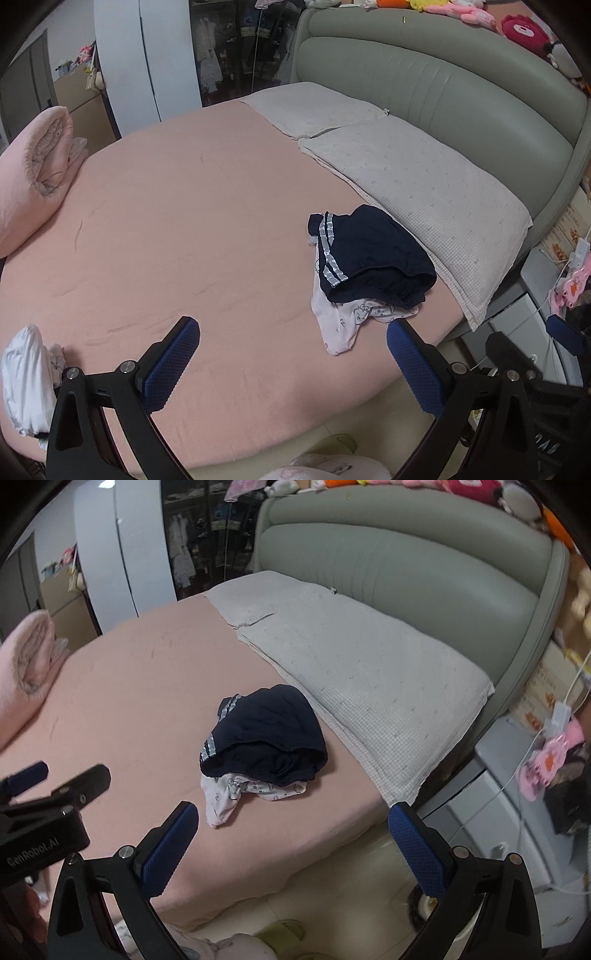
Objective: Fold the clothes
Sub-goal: 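Move both grippers toward the navy striped shorts on the bed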
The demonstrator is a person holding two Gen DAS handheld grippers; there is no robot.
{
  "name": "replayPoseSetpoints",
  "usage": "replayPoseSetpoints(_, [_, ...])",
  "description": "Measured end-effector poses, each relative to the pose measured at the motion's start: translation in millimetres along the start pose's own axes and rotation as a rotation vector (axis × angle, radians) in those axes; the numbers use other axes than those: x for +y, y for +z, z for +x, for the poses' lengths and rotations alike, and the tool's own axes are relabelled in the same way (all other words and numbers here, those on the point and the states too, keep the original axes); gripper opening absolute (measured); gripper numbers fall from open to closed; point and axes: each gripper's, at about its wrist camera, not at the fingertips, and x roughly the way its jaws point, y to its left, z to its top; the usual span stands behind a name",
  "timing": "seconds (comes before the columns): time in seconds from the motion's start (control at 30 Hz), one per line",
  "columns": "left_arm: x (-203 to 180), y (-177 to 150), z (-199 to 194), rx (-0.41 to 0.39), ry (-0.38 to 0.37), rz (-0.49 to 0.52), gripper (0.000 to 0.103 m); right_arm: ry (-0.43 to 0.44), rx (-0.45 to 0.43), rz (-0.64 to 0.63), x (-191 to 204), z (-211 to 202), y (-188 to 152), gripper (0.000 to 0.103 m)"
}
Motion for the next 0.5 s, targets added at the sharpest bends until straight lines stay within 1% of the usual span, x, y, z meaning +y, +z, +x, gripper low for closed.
replayPoseSetpoints(0.03, [-0.3, 0.6, 2.1, -0.001, 0.002, 0.005, 0.103, -0.014, 0.002, -0.006, 0.2, 2.6, 0.3, 0.103])
replayPoseSetpoints(0.13, [-0.9, 2.4, 10.5, -0.003, 0.012, 0.022, 0.103, -0.128, -0.016, -0.067, 5.9, 12.3, 1.3, 0.103])
replayPoseSetpoints(0.2, [-1.1, 3.1, 17.0, -0.007, 0.02, 0.037, 0.103, -0.131, -0.019, -0.087, 6.9, 21.6, 2.6, 0.103])
replayPoseSetpoints(0.3, [-1.4, 3.4, 28.9, -0.02, 0.045, 0.068, 0.103, -0.06, -0.029, -0.088, 5.9, 36.3, 4.6, 0.103])
replayPoseSetpoints(0.33, [-1.6, 3.2, 32.7, -0.022, 0.051, 0.078, 0.103, -0.054, -0.041, -0.105, 7.5, 41.7, 4.6, 0.103])
replayPoseSetpoints(0.37, [-1.6, 3.1, 36.7, -0.022, 0.06, 0.089, 0.103, -0.053, -0.055, -0.124, 9.4, 47.2, 4.3, 0.103])
replayPoseSetpoints(0.5, [0.5, 0.7, 49.1, -0.029, 0.08, 0.113, 0.103, -0.09, -0.114, -0.22, 22.6, 65.7, -0.2, 0.103])
